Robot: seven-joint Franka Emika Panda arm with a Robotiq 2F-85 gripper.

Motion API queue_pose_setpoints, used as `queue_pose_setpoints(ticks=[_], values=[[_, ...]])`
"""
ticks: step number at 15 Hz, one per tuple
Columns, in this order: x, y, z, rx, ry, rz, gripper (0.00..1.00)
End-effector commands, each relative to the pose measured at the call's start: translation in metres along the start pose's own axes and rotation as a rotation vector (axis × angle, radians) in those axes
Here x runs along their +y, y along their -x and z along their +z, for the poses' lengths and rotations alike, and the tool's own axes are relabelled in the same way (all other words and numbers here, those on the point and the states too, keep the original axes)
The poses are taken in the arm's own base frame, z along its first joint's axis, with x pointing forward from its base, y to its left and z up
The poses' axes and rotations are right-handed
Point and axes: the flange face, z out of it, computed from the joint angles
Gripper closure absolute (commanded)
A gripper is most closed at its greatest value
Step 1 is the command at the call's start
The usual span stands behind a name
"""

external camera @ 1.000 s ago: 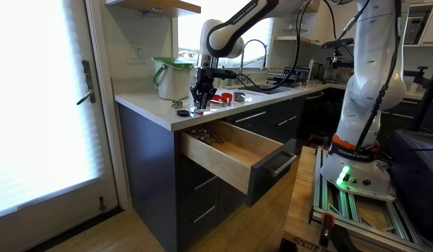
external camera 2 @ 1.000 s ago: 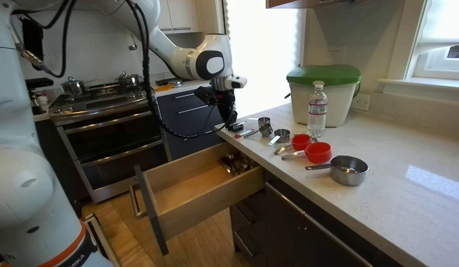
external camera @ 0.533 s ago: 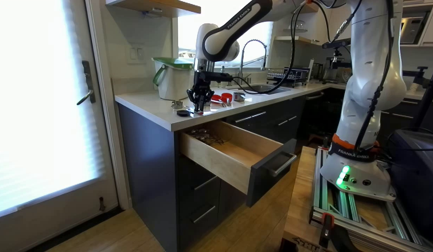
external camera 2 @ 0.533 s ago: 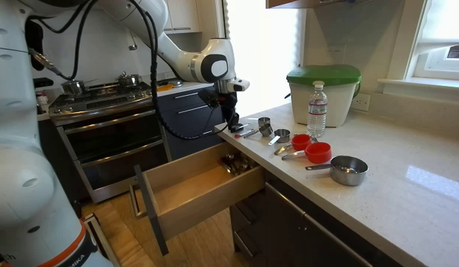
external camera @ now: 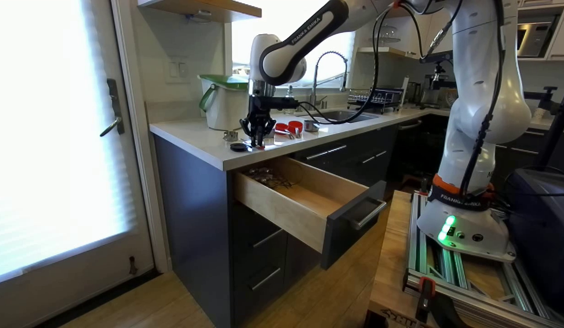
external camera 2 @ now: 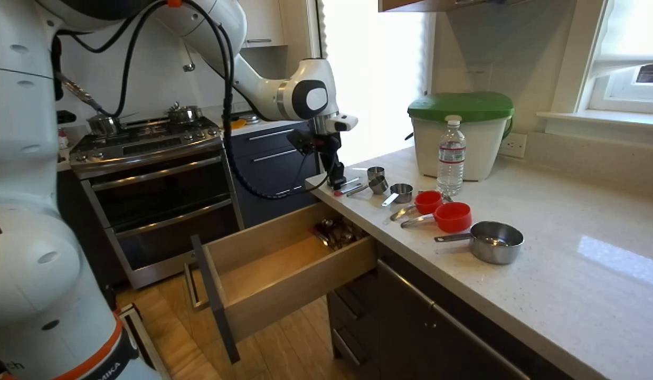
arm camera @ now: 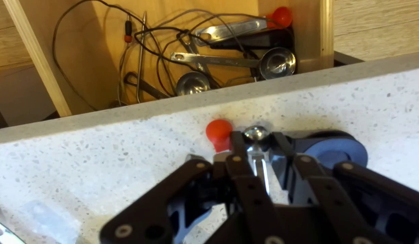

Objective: Remove a spoon from the opened drawer and put it on the counter top

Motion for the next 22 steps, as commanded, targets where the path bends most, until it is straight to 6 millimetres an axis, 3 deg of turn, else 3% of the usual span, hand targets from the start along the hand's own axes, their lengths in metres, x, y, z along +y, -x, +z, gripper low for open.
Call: queue_pose_setpoints(ticks=[1, 4, 5, 6, 13, 17, 22], values=[[-0.003, -0.006, 0.007, 0.001, 0.047, 0.008, 0.94], [-0.005, -0.008, 0.008, 0.004, 0.047, -0.003, 0.92], [-0.007, -0.008, 0.008, 0.004, 0.044, -0.004, 0.53], [-0.008, -0.008, 0.007, 0.005, 0.042, -0.005, 0.5], [-0.009, -0.009, -0.019, 0.041, 0.025, -0.025, 0.01], [0.003, 0.01, -0.042, 0.026, 0.024, -0.118, 0.0], [0.039, 0.064, -0.073, 0.019, 0.012, -0.386, 0.0]])
